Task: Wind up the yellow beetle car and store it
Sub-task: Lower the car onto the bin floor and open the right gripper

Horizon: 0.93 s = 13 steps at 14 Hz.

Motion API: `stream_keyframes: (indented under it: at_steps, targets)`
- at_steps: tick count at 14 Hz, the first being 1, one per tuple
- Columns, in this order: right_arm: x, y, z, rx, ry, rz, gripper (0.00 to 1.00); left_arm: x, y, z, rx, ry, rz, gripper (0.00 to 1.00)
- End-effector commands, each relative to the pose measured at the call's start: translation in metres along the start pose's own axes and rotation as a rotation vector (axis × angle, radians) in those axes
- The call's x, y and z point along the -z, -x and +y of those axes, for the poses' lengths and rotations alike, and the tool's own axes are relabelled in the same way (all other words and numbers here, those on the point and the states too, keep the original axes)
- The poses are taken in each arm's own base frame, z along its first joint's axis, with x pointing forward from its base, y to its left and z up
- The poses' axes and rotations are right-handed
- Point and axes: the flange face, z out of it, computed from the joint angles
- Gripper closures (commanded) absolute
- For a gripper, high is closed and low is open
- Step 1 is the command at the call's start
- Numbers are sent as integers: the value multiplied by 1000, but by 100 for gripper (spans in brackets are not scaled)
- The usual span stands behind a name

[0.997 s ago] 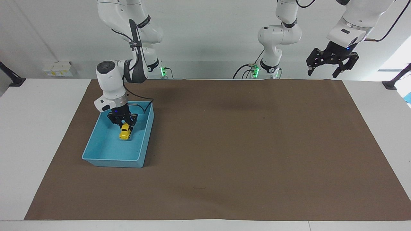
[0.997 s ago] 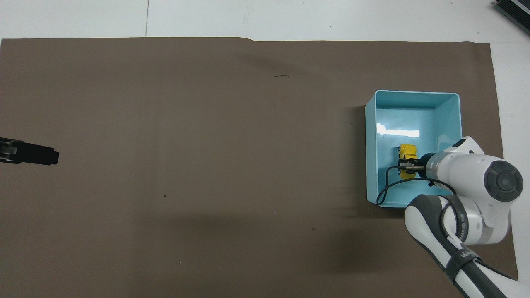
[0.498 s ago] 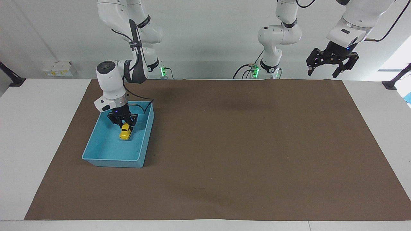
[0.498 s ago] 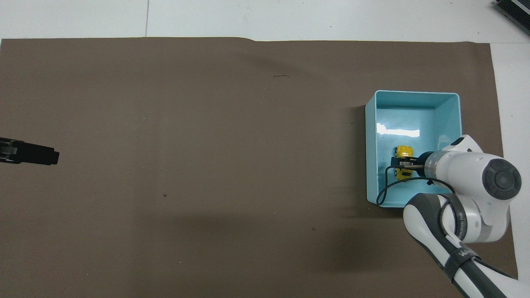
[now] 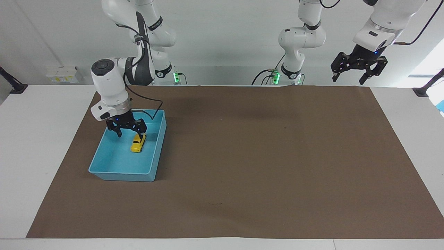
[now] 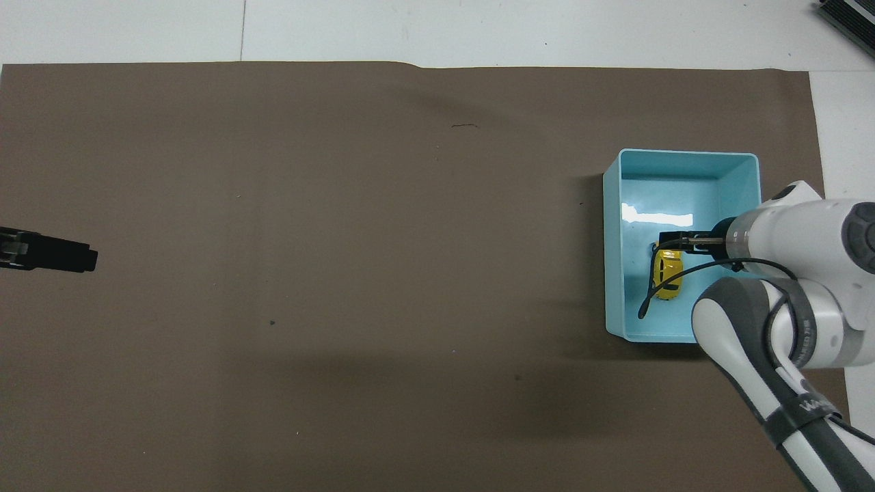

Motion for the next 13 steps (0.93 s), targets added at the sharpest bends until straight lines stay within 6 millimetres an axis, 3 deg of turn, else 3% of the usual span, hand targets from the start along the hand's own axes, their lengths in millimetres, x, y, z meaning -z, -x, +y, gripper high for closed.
stream_keyframes:
  at_steps: [1,7,13]
  targets:
    - [30,-18,1,5,-22,-19,0,3,5,-2,14,9,-7,0]
    - [99,-37,9,-34,0,-46,0,3,5,-2,14,11,-6,0]
    - [179,-39,16,-56,1,-91,0,3,5,-2,14,9,-7,0]
